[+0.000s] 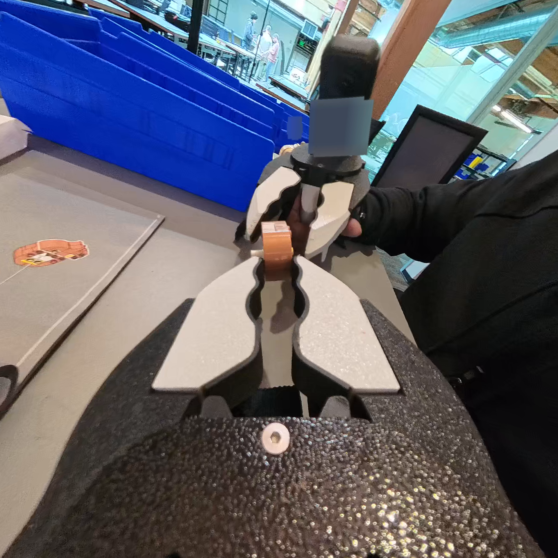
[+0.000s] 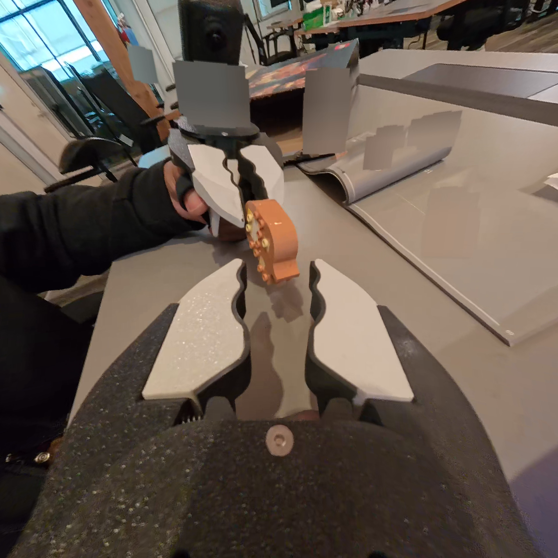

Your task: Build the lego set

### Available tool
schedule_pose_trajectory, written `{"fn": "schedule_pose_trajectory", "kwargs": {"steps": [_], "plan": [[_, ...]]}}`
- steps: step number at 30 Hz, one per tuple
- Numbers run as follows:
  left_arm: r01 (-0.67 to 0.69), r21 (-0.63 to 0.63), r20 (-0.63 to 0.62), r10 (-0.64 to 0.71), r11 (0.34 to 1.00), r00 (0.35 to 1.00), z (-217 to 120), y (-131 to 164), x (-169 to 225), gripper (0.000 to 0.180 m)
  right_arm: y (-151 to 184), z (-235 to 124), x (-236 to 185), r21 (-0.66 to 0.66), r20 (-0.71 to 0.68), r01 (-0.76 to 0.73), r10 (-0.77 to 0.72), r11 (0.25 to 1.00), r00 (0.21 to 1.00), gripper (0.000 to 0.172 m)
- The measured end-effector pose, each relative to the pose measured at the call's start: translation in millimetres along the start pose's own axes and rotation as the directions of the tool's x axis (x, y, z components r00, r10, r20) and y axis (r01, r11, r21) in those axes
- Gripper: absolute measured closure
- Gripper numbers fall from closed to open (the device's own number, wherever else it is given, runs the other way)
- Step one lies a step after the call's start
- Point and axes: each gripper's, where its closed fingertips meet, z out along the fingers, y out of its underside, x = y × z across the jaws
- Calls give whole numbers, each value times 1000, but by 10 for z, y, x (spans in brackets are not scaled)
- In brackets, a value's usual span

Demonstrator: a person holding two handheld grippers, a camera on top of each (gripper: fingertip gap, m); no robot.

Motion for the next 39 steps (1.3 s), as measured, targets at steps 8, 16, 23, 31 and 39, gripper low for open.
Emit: {"fn": "schedule_pose_trajectory", "kwargs": {"steps": [8,16,23,31,39], "plan": [[10,-17,-68,-11,1000,998,22,31,103,164,-57,-15,-87,30,80,-35,33,999,996,152],[76,9,44,-76,997,996,0,8,-91,152,-88,-63,75,48,-86,-63,67,997,994,153],[50,27,197,-54,998,979,-122,-1,-270,152,-82,-164,339,80,-285,-100,119,992,951,155],[49,23,207,-53,999,977,-156,35,-225,153,10,-171,549,100,-322,-214,235,972,917,155],[46,23,218,-50,999,975,-160,36,-233,154,71,-189,612,65,-377,-219,227,974,898,155]]}}
